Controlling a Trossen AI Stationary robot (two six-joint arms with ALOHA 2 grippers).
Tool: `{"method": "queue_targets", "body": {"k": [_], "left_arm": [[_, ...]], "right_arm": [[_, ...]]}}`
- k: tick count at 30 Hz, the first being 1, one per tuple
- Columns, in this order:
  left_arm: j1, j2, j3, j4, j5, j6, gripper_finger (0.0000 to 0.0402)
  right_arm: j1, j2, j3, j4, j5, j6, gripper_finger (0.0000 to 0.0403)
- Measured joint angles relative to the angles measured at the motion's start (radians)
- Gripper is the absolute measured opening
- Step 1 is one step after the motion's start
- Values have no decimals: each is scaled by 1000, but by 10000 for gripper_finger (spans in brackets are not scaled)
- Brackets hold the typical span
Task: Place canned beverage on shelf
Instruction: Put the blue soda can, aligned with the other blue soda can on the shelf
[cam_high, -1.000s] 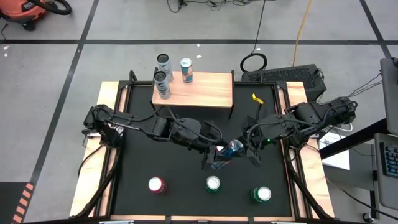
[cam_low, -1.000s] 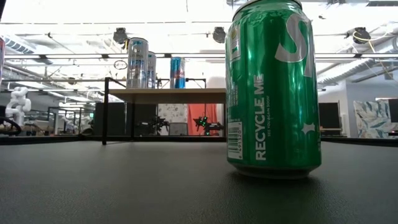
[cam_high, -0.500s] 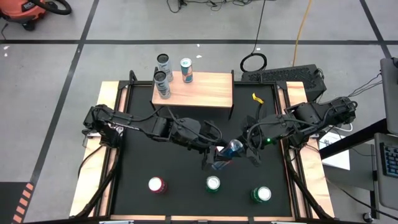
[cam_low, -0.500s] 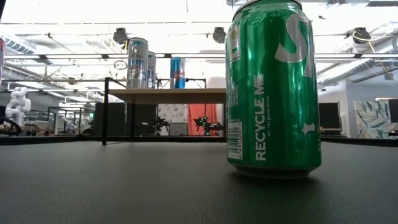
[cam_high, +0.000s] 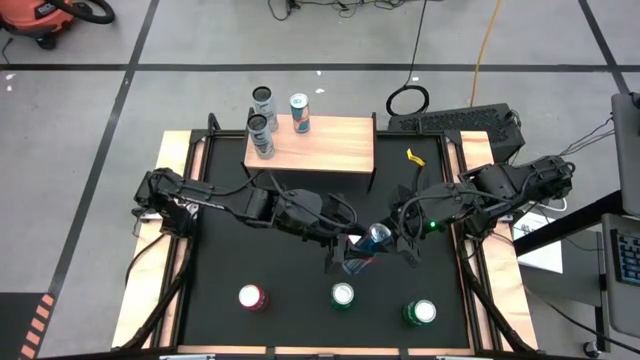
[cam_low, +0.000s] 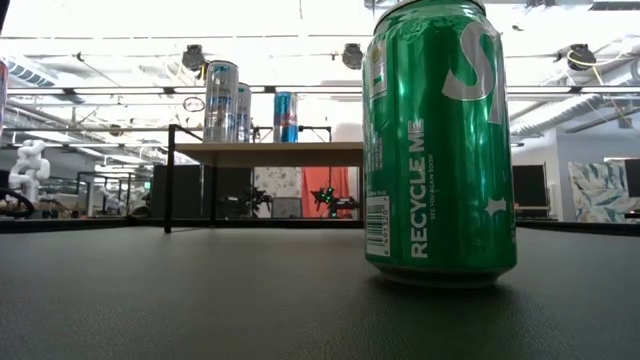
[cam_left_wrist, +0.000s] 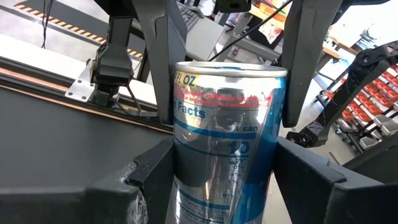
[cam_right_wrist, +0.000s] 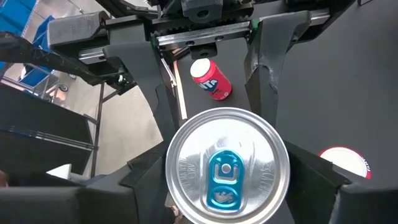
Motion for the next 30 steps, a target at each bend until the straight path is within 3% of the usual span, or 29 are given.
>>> {"method": "queue_targets", "body": {"k": [20, 30], "left_arm": [[1, 0, 0, 5, -3, 28, 237], [1, 0, 0, 15, -7, 92, 237]], "right_arm": [[0, 0, 0, -1, 0, -17, 247], [0, 0, 0, 2, 8, -155, 247]]}}
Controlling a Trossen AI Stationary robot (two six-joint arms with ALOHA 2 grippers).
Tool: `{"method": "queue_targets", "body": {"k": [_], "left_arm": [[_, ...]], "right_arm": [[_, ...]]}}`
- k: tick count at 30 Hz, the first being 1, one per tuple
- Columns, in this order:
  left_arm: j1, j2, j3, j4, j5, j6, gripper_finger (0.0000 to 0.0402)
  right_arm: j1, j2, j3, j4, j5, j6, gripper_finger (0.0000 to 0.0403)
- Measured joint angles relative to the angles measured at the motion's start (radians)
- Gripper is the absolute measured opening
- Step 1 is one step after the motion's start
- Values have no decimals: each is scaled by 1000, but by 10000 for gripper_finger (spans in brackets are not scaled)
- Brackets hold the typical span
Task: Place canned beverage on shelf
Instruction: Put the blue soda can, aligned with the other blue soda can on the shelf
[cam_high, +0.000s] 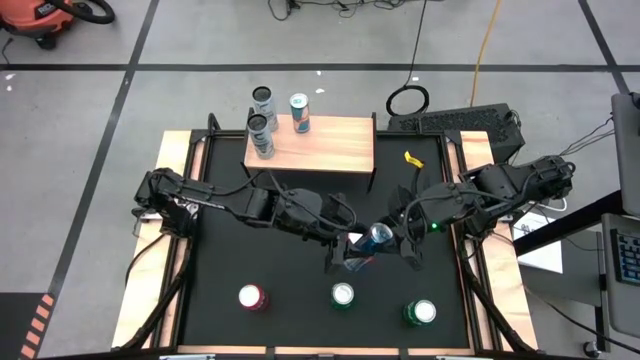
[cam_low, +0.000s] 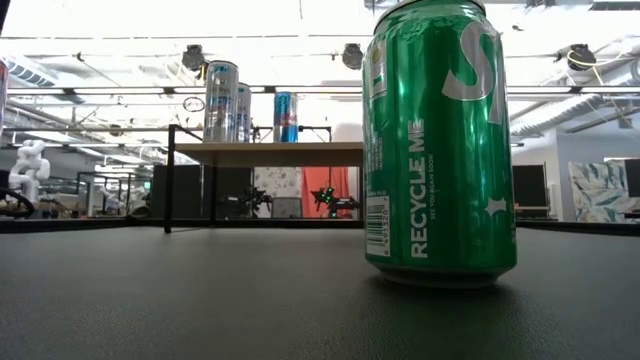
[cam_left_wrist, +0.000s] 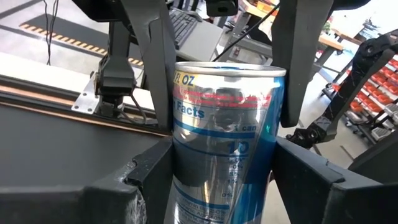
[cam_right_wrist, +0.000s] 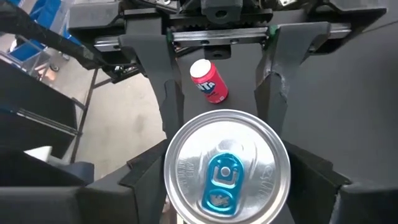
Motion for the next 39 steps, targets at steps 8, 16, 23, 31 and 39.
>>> {"method": "queue_targets", "body": {"k": [8, 16, 23, 31, 39], "left_arm": [[0, 0, 0, 3, 0, 16, 237], [0, 0, 1, 16, 1, 14, 237], [0, 0, 3, 20, 5, 16, 237], [0, 0, 3, 14, 5, 13, 237], [0, 0, 3, 14, 7, 12, 237]], "right_arm": [[0, 0, 0, 0, 20, -15, 250], [0, 1, 0, -1, 22, -6, 312], [0, 2, 0, -6, 22, -9, 342], [0, -11, 0, -3, 23, 51, 343], [0, -14, 0, 2, 22, 75, 344]]}}
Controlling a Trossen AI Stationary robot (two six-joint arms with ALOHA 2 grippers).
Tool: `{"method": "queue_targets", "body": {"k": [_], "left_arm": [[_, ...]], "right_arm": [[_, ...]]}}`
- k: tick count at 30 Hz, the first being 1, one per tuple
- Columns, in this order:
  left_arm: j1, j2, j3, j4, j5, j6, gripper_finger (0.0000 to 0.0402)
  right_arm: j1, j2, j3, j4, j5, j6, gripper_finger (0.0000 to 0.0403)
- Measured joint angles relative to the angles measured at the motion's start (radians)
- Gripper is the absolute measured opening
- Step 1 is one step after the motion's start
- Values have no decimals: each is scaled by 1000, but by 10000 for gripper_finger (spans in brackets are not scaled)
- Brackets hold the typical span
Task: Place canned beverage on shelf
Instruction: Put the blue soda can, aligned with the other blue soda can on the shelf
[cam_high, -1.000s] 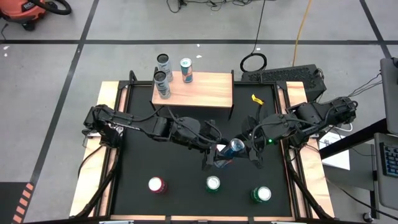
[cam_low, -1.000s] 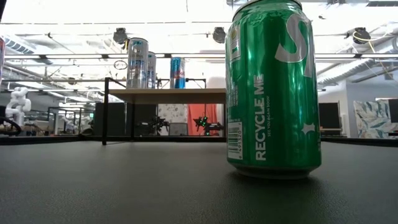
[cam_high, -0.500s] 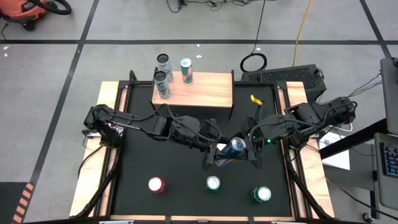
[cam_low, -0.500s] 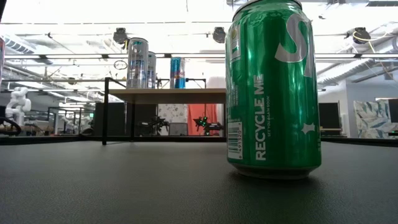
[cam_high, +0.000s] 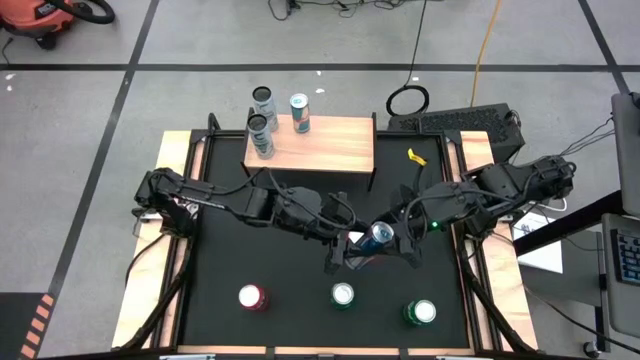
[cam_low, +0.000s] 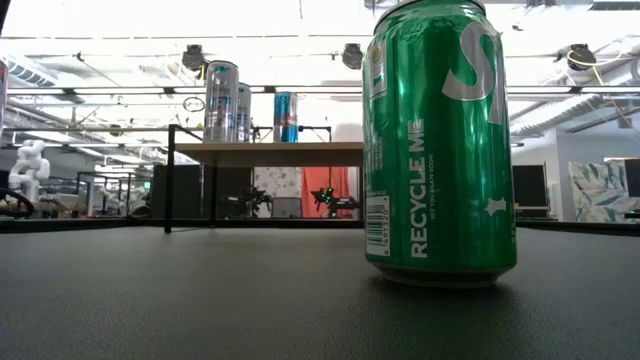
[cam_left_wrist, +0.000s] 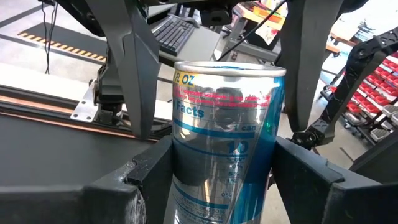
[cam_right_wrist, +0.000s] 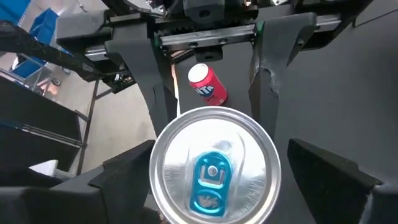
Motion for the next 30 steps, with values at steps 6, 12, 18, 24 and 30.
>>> {"method": "queue_targets", "body": {"k": [6, 12, 18, 24, 30], "left_arm": [[0, 0, 0, 0, 0, -1, 237], [0, 0, 0, 41, 0, -1, 237], [15, -2, 0, 69, 8, 0, 237], [45, -20, 0, 81, 12, 1, 237], [97, -55, 0, 68, 14, 38, 237]], "right_arm": [[-13, -30, 0, 86, 26, -1, 344], [-49, -59, 0, 92, 33, -4, 344], [-90, -118, 0, 140, 161, -79, 344], [-125, -200, 0, 213, 307, -175, 344], [-156, -244, 0, 200, 342, -219, 343]]}}
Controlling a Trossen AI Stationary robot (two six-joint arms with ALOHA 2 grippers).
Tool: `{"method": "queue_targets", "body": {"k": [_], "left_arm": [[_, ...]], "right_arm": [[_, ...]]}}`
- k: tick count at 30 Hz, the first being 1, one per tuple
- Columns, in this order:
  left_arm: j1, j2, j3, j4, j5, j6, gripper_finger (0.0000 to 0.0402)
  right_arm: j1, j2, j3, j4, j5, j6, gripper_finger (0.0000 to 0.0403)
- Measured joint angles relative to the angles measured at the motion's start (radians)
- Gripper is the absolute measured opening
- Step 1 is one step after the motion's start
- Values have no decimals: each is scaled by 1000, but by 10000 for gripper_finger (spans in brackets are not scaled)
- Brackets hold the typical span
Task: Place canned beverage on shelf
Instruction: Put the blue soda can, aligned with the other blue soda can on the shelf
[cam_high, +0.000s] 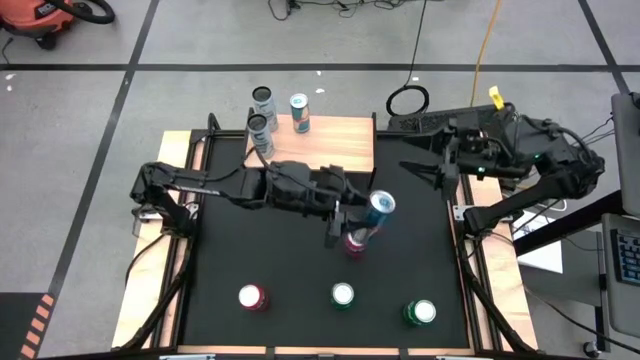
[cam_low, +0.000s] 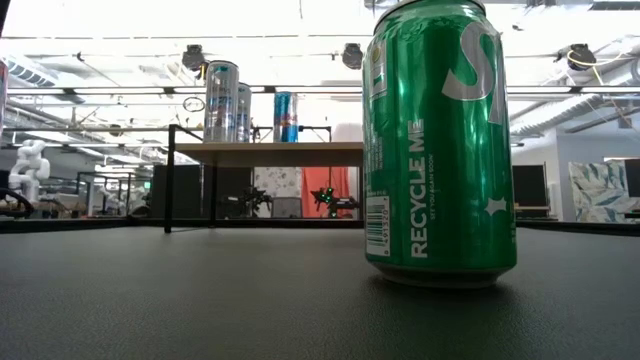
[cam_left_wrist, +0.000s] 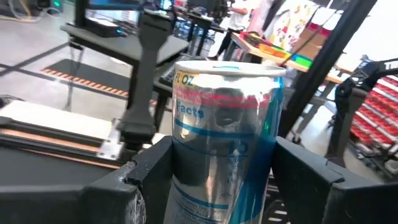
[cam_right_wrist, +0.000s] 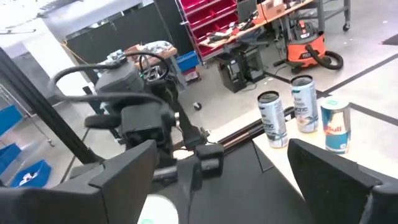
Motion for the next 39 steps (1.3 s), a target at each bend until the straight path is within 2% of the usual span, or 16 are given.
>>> {"method": "queue_targets", "body": {"k": [12, 27, 39], "left_arm": [[154, -77, 0, 2, 23, 81, 237], [329, -141, 0, -30, 82, 117, 237], [402, -154, -2, -142, 99, 141, 237]], "right_arm": [[-49, 10, 0, -24, -3, -19, 343], [-131, 31, 0, -139, -11, -26, 343], [-199, 87, -1, -139, -165, -67, 343]]}}
